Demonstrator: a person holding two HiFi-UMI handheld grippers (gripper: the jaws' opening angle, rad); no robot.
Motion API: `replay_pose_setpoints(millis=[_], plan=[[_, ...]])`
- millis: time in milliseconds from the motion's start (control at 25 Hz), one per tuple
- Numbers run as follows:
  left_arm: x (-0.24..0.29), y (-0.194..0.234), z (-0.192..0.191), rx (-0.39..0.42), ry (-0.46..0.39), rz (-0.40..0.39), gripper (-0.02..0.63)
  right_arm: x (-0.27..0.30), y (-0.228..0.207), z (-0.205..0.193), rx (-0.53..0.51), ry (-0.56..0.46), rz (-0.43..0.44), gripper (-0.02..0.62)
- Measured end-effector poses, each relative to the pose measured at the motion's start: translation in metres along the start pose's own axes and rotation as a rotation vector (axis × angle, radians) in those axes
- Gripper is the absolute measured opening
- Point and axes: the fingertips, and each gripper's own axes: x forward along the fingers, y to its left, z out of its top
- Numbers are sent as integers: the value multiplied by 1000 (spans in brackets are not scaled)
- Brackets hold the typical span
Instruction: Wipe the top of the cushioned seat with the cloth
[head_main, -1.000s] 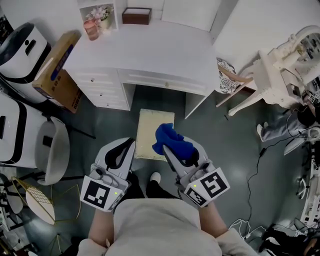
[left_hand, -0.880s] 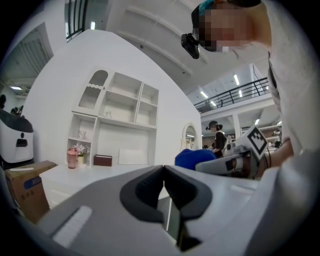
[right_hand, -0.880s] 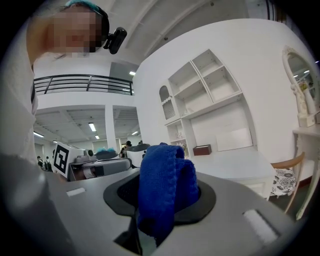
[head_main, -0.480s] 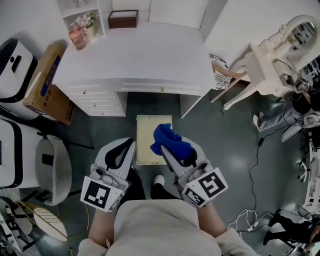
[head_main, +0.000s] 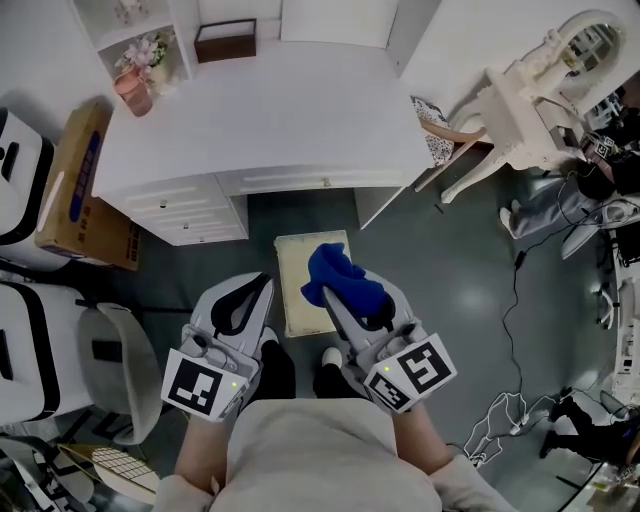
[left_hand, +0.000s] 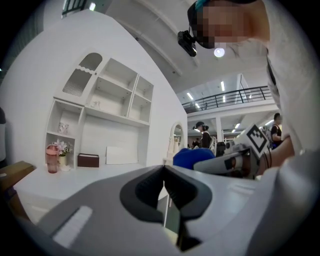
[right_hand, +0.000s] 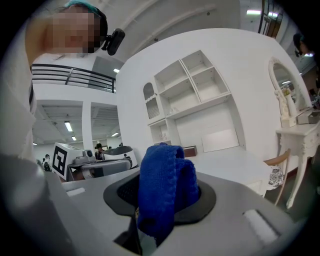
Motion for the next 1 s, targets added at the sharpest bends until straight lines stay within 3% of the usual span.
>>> replay_pose_setpoints(millis=[320, 640, 760, 880, 1000], plan=[[6, 35, -9, -5, 10, -81, 0, 29, 0, -5, 34, -14, -93, 147], [12, 57, -29, -53, 77, -140, 0, 54, -2, -16, 59, -1, -149, 147], [15, 65, -30, -58, 36, -155, 0, 62, -4, -22, 70, 12, -165, 149], [17, 72, -47, -86, 100, -164, 0, 70, -9, -28, 81, 20, -179, 149], [23, 78, -58, -94, 110, -167, 0, 78, -17, -36, 89, 32, -191, 149]])
